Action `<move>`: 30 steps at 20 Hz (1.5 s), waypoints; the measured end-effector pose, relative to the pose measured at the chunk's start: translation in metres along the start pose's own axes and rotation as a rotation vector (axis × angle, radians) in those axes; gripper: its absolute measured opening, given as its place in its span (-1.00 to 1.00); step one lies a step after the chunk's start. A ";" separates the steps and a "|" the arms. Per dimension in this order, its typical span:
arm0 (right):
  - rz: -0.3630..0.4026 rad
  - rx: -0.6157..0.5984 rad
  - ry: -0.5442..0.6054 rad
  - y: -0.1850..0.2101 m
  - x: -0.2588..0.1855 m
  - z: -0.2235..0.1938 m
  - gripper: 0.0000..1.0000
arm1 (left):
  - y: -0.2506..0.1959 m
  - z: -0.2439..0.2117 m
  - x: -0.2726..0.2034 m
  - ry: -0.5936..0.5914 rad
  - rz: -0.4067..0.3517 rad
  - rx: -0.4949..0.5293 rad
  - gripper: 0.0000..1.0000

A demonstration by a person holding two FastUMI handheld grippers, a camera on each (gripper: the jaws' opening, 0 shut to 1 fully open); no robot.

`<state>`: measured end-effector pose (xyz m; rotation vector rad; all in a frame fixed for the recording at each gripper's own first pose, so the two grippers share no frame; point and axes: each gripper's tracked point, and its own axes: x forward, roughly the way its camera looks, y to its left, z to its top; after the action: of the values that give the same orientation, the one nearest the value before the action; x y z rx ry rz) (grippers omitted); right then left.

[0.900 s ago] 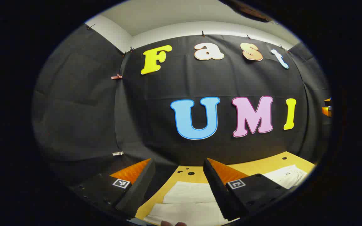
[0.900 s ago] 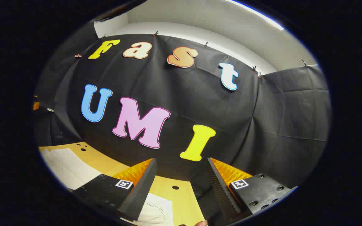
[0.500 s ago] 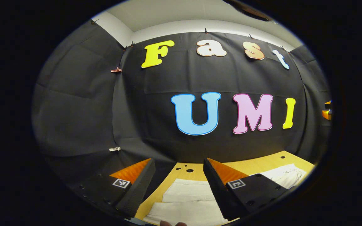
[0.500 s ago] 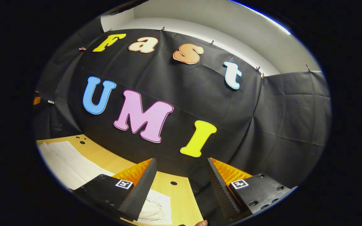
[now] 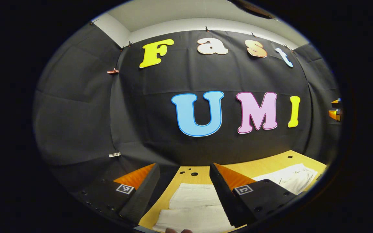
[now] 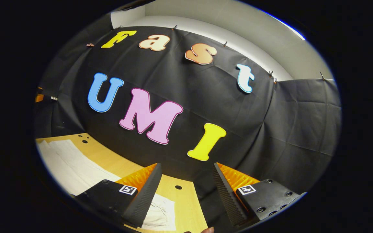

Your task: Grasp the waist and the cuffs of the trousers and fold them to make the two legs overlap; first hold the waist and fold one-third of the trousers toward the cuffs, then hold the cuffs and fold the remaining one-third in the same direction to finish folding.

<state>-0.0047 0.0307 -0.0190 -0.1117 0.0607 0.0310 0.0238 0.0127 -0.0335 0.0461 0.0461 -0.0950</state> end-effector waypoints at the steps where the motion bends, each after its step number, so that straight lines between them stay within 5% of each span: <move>1: 0.011 -0.015 0.011 0.003 -0.001 -0.005 0.94 | -0.001 -0.007 0.001 0.018 -0.022 0.032 0.93; 8: 0.056 -0.180 0.137 0.004 -0.013 -0.062 0.94 | 0.003 -0.127 -0.016 0.253 -0.225 0.415 0.95; 18: 0.123 -0.358 0.381 0.011 -0.053 -0.172 0.94 | 0.026 -0.323 -0.047 0.641 -0.597 0.809 0.93; 26: 0.104 -0.366 0.464 -0.001 -0.063 -0.208 0.93 | 0.033 -0.379 -0.056 0.863 -0.808 0.920 0.84; 30: 0.103 -0.358 0.481 -0.005 -0.061 -0.219 0.93 | 0.039 -0.384 -0.031 0.901 -0.804 0.984 0.80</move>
<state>-0.0780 -0.0009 -0.2318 -0.4727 0.5423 0.1172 -0.0197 0.0730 -0.4140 1.0582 0.9214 -0.8925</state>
